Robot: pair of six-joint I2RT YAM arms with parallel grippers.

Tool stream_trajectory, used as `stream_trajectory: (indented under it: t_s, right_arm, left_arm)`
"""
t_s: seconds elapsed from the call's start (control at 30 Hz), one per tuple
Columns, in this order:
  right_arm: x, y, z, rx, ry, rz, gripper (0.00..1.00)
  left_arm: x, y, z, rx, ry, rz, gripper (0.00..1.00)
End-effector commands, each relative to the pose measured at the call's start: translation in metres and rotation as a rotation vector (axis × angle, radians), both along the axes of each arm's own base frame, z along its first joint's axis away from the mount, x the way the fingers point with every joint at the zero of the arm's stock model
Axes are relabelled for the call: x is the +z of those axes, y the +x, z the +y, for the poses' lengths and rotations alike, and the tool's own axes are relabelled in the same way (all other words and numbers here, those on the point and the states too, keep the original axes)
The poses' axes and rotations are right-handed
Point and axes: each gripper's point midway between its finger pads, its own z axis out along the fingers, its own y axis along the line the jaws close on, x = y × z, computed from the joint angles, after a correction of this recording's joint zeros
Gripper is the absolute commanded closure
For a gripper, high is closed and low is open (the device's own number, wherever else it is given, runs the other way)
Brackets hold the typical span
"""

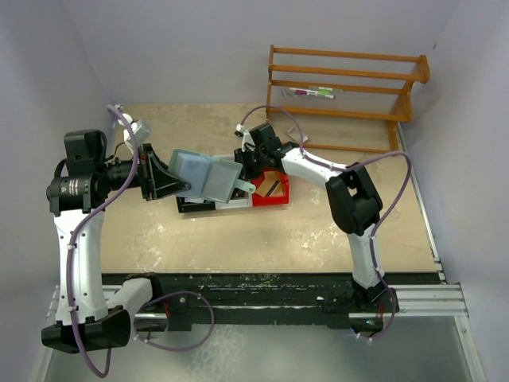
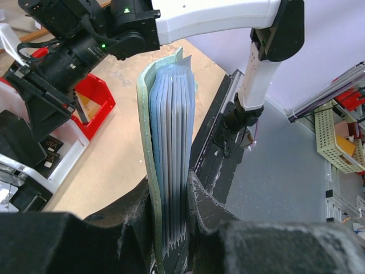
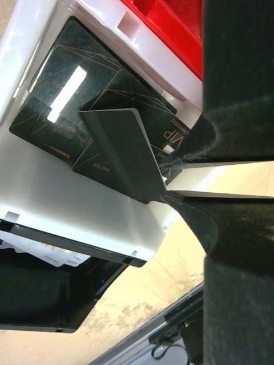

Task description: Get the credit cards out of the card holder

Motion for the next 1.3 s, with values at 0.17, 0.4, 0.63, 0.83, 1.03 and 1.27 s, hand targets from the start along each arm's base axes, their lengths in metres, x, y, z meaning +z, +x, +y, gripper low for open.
stream_trajectory:
  t_s: [0.17, 0.4, 0.63, 0.83, 1.03, 1.27]
  right_arm:
    - [0.082, 0.008, 0.000, -0.034, 0.028, -0.187, 0.63]
    - [0.174, -0.024, -0.021, -0.057, 0.184, -0.280, 0.40]
    - [0.271, -0.082, -0.062, 0.025, 0.666, -0.344, 0.13]
    - [0.333, -0.123, -0.068, 0.138, 0.919, -0.401, 0.03]
    - [0.338, -0.149, -0.041, 0.227, 0.975, -0.371, 0.00]
    - [0.335, -0.171, -0.004, 0.305, 0.970, -0.348, 0.00]
  left_arm:
    - [0.021, -0.014, -0.007, -0.083, -0.070, -0.048, 0.83]
    - [0.022, -0.015, -0.008, -0.092, -0.080, -0.043, 0.83]
    - [0.023, -0.013, -0.008, -0.089, -0.094, -0.027, 0.83]
    - [0.017, -0.012, -0.007, -0.081, -0.086, -0.008, 0.83]
    - [0.019, -0.014, -0.008, -0.091, -0.094, -0.007, 0.83]
    - [0.017, -0.011, -0.007, -0.081, -0.089, 0.002, 0.83]
